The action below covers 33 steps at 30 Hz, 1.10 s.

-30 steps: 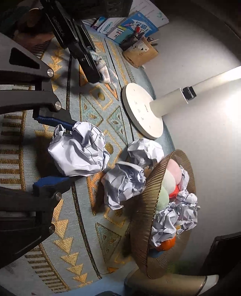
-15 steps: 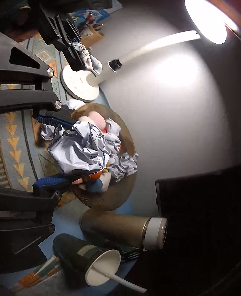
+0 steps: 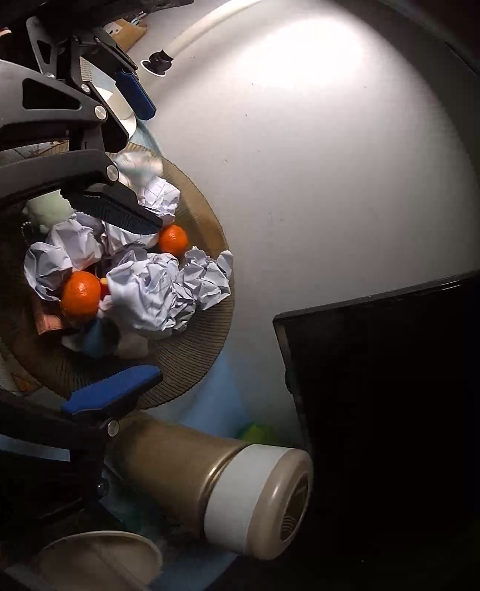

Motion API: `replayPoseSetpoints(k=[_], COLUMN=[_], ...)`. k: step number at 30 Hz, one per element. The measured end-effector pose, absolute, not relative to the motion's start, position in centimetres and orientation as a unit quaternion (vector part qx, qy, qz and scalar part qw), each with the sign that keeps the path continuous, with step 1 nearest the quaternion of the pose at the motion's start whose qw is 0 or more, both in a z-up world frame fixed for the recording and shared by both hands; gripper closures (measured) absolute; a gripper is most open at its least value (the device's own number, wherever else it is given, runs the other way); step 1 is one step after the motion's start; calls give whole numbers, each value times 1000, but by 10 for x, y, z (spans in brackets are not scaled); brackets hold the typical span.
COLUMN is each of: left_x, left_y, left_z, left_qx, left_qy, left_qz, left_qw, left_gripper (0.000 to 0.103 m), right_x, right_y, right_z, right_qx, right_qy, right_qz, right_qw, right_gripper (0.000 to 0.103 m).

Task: Organize objects
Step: 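Carry the bow and paper ball over the bowl and open both tools, then move both tools back toward the last two paper balls beside the bowl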

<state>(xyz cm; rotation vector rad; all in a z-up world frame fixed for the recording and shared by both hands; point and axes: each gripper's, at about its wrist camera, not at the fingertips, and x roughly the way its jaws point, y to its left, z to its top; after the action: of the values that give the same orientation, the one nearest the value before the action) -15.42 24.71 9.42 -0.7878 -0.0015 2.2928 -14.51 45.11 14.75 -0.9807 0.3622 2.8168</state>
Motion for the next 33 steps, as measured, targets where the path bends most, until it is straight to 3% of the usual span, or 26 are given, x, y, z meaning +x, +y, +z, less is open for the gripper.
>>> replayPoseSetpoints(k=[5, 10, 15, 25, 33], left_x=[-128, -88, -56, -53, -57], left_y=[202, 155, 120, 118, 128], left_z=[95, 100, 87, 11, 5], left_qx=[-319, -337, -335, -374, -396], left_qy=[-23, -43, -52, -70, -41], left_qz=[886, 881, 897, 892, 890], left_qw=[336, 329, 283, 244, 224], left_gripper=[20, 19, 5, 5, 5], right_x=[-98, -41, -19, -30, -36], right_y=[444, 420, 395, 355, 343], right_z=[134, 121, 87, 46, 43], right_qx=[-338, -352, -392, -387, -396], right_qy=[157, 171, 164, 78, 36], right_qz=[927, 920, 905, 919, 917], right_qw=[41, 17, 4, 11, 32], right_gripper=[30, 10, 9, 10, 10])
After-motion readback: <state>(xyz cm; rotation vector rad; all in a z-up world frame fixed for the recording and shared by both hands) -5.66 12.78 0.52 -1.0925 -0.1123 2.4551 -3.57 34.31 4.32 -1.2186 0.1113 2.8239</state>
